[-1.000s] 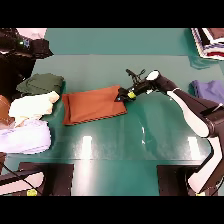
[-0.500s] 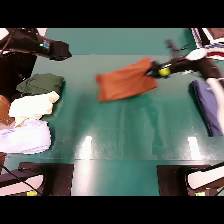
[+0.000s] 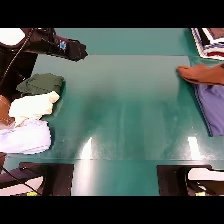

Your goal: Fold the shirts.

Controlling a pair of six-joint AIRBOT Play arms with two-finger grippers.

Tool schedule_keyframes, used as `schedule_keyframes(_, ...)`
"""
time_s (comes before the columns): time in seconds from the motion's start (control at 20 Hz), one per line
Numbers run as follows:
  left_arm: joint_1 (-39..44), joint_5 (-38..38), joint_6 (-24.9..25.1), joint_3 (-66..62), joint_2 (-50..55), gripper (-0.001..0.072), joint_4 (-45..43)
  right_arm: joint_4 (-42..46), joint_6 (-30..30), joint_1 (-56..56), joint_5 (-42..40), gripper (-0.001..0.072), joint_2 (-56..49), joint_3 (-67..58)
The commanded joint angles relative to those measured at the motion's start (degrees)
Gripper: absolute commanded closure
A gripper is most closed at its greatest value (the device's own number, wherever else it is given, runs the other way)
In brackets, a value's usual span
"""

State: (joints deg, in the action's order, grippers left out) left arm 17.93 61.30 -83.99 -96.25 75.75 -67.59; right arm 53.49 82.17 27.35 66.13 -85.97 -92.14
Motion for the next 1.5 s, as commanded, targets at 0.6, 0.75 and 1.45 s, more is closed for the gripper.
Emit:
schedule_keyframes(0.6, 0.52, -1.70, 0.52, 0.00, -0.04, 0.0680, 0.24, 0.70, 0.55, 6.80, 10.62, 0.0698, 3.23, -14.82)
schedule_keyframes(0.75, 0.52, -1.68, 0.59, 0.00, -0.04, 0.0680, 0.24, 0.74, 0.55, 9.31, 11.04, 0.0697, 7.98, -7.34)
schedule_keyframes(1.45, 0.55, -1.68, 1.95, 0.00, -0.04, 0.0680, 0.26, 12.55, 0.33, 22.49, 16.74, 0.0100, 19.56, 15.30)
